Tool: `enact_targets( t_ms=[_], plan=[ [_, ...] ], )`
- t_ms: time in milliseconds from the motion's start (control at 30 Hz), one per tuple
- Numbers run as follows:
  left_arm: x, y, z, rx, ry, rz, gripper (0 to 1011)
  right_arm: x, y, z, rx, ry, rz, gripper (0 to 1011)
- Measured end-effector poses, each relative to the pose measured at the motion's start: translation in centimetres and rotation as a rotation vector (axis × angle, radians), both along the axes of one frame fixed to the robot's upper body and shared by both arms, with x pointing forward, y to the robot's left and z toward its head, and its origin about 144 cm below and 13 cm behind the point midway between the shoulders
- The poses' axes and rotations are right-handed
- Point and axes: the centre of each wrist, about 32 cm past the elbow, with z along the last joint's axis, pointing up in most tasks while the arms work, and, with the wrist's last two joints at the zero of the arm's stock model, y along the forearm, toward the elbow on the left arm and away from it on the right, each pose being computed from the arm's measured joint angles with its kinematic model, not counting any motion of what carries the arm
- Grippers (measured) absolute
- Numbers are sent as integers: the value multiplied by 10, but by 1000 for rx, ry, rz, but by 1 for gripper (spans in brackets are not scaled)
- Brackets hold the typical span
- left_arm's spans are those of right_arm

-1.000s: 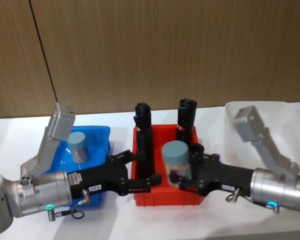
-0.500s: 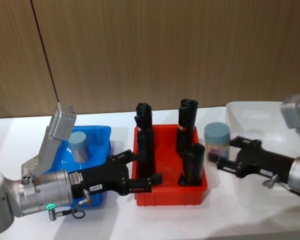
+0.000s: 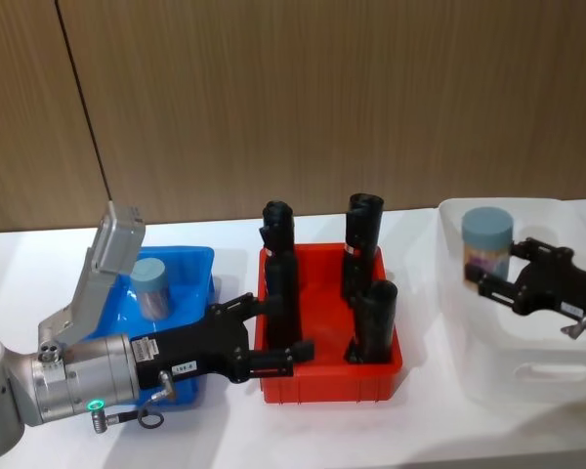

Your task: Pick the cotton swabs from the blue box and place them into the white box.

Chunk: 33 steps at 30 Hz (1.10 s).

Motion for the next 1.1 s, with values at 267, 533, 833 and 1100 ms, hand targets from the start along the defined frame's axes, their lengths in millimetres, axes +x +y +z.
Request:
enact_targets(
  t_ms=[267, 533, 833, 1100],
  plan=[
    [0, 0, 0, 0, 0, 0, 1004, 7, -10, -5, -7, 0, -125, 640],
    [0, 0, 0, 0, 0, 0, 1004, 18, -16, -14, -16, 17, -246, 730],
    [0, 0, 0, 0, 0, 0, 1004, 31, -18, -25, -28, 43, -341, 987],
    [0, 0, 0, 2, 0, 4, 1004, 31, -16, -27, -27, 42, -345, 1002]
  ],
)
